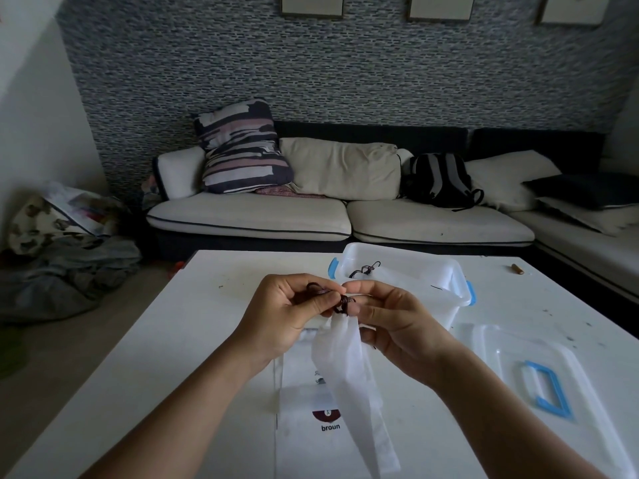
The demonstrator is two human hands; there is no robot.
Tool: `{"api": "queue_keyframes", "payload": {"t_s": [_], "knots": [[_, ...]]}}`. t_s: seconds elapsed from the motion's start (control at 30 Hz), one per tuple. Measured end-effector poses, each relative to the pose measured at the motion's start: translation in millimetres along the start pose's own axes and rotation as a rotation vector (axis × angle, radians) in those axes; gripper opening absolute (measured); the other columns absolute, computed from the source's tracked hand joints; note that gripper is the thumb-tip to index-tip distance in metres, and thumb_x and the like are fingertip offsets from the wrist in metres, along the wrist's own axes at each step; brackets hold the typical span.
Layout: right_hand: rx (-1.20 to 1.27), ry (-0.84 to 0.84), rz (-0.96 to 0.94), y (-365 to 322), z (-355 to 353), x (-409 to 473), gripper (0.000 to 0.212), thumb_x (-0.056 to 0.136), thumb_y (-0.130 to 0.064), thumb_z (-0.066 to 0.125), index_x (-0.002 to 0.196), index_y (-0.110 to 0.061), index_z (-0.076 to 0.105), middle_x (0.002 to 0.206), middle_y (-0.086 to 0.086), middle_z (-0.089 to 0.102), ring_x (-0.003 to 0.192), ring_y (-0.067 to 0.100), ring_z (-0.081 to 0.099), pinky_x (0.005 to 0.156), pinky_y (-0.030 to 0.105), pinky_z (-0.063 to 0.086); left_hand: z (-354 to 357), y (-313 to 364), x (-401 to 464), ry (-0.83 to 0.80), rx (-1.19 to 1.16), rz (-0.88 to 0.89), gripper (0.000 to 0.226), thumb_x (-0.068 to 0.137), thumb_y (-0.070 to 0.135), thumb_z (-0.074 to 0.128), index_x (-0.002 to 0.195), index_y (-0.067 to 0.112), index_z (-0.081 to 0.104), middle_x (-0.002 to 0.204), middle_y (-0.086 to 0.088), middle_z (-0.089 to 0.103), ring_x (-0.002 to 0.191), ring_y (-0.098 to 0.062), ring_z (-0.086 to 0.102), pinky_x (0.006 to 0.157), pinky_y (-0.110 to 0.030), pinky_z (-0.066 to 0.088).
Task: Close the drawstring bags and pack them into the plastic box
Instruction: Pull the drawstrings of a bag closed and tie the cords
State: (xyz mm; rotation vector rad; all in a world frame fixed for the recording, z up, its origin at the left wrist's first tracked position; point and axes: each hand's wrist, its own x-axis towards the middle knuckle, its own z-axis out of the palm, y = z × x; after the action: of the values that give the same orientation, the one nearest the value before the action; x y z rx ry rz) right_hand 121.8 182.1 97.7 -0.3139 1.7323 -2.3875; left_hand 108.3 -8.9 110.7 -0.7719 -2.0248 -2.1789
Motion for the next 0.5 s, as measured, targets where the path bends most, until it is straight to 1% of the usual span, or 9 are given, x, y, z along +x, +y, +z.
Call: {"api": "queue_keyframes", "payload": {"t_s": [0.07,0.13,0.2,0.27,0.33,0.37,0.43,0.5], "knots": [[0.043,0.0,0.011,0,0,0,0.026,0.078,-0.002,0.07,0.103,-0.01,0.072,0.089,0.011,0.069,0.08,0.023,0.062,0.069,0.027,0.052,0,2,-1,-0.026,-0.02,-0.003,0.017,0.074,0.014,0.072,0.089,0.006,0.077,0.084,-0.01,0.078,0.082,-0.02,0.075,0.074,-0.025,0.058],[0.101,-0.04,0.033,-2,-1,-2,0.025,0.08,-0.002,0.07,0.105,-0.007,0.07,0.091,0.012,0.069,0.078,0.022,0.068,0.068,0.029,0.056,0,4,-1,-0.046,-0.026,-0.005,0.017,0.075,0.013,0.071,0.089,0.005,0.076,0.083,-0.009,0.077,0.081,-0.019,0.074,0.073,-0.024,0.057],[0.123,-0.123,0.051,-5,-4,-4,0.032,0.081,-0.006,0.074,0.112,-0.004,0.067,0.098,0.014,0.068,0.081,0.023,0.069,0.071,0.031,0.057,0,3,-1,-0.049,-0.016,-0.01,0.017,0.074,0.013,0.072,0.089,0.006,0.077,0.082,-0.009,0.077,0.078,-0.019,0.073,0.072,-0.024,0.057],[0.07,-0.185,0.059,-8,-7,-5,0.035,0.086,-0.008,0.07,0.12,-0.002,0.064,0.106,0.019,0.067,0.088,0.025,0.067,0.075,0.032,0.056,-1,3,0,-0.056,0.0,-0.013,0.018,0.073,0.013,0.073,0.089,0.006,0.078,0.082,-0.011,0.076,0.075,-0.022,0.07,0.073,-0.025,0.057],[-0.079,-0.208,0.049,-12,-9,-7,0.035,0.09,-0.006,0.063,0.124,-0.001,0.062,0.109,0.023,0.063,0.093,0.03,0.063,0.077,0.034,0.055,-2,2,1,-0.068,0.016,-0.017,0.018,0.073,0.013,0.073,0.089,0.005,0.077,0.081,-0.009,0.076,0.074,-0.021,0.069,0.073,-0.025,0.057],[-0.185,-0.208,0.032,-16,-10,-8,0.035,0.09,-0.005,0.062,0.125,-0.002,0.062,0.106,0.024,0.061,0.092,0.031,0.06,0.076,0.033,0.055,-2,1,0,-0.075,0.028,-0.017,0.018,0.073,0.012,0.073,0.09,0.005,0.077,0.081,-0.007,0.076,0.074,-0.019,0.07,0.073,-0.024,0.057],[-0.406,-0.179,-0.021,-22,-11,-10,0.037,0.086,0.001,0.064,0.123,-0.006,0.064,0.091,0.02,0.06,0.081,0.025,0.059,0.071,0.029,0.053,-1,-1,-1,-0.103,0.062,-0.014,0.016,0.075,0.009,0.073,0.09,0.005,0.077,0.081,-0.006,0.077,0.074,-0.016,0.07,0.073,-0.023,0.056],[-0.689,-0.11,-0.104,-26,-11,-13,0.041,0.083,0.009,0.064,0.119,-0.01,0.065,0.077,0.013,0.063,0.07,0.016,0.06,0.068,0.026,0.052,2,-2,-2,-0.14,0.095,-0.013,0.014,0.077,0.008,0.072,0.09,0.009,0.078,0.078,-0.005,0.076,0.073,-0.014,0.069,0.072,-0.022,0.055]]}}
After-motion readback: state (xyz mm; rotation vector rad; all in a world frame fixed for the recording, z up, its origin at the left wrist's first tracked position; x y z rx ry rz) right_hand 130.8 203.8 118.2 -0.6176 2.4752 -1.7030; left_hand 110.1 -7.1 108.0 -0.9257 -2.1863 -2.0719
